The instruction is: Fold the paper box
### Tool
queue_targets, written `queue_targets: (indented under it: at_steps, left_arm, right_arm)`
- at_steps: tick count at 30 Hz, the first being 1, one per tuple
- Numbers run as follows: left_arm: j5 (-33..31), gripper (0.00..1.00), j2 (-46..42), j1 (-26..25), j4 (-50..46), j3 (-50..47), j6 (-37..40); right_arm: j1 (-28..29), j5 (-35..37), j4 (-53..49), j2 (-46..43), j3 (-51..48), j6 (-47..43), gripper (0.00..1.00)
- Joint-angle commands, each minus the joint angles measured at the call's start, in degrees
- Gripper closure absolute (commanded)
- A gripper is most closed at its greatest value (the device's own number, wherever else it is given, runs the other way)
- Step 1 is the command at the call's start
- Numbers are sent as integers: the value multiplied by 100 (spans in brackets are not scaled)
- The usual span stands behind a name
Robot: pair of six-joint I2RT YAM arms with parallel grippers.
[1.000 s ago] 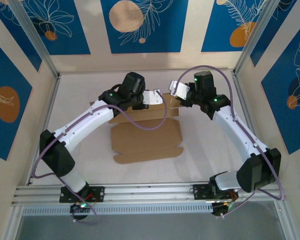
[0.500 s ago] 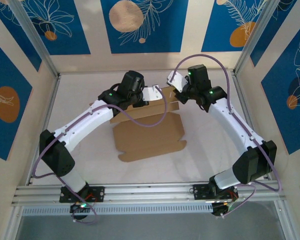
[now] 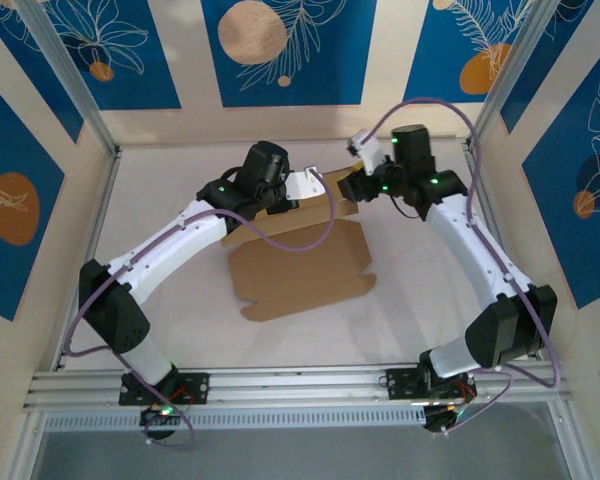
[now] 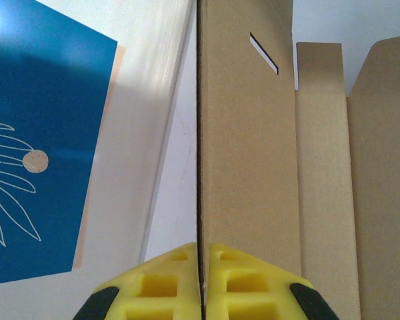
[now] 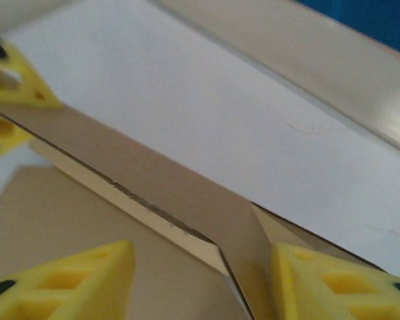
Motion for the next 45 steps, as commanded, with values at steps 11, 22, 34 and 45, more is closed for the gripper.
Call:
queue_targets:
  at_steps: [11, 22, 34, 45]
  left_arm:
    - [316, 100, -83, -28, -17, 253, -182]
    - [267, 100, -94, -26, 23, 279, -261]
    - [166, 100, 2, -17, 137, 358, -510]
    - [621, 100, -22, -103, -47, 333, -637]
  right_arm:
    - [-1370, -1522, 236, 183, 477, 3844, 74]
    - [-859, -750, -1359, 642, 1147, 3604, 100]
    - [-359, -1016, -1358, 675, 797, 3878, 100]
    - [-162, -1747, 96, 824, 345, 5482, 100]
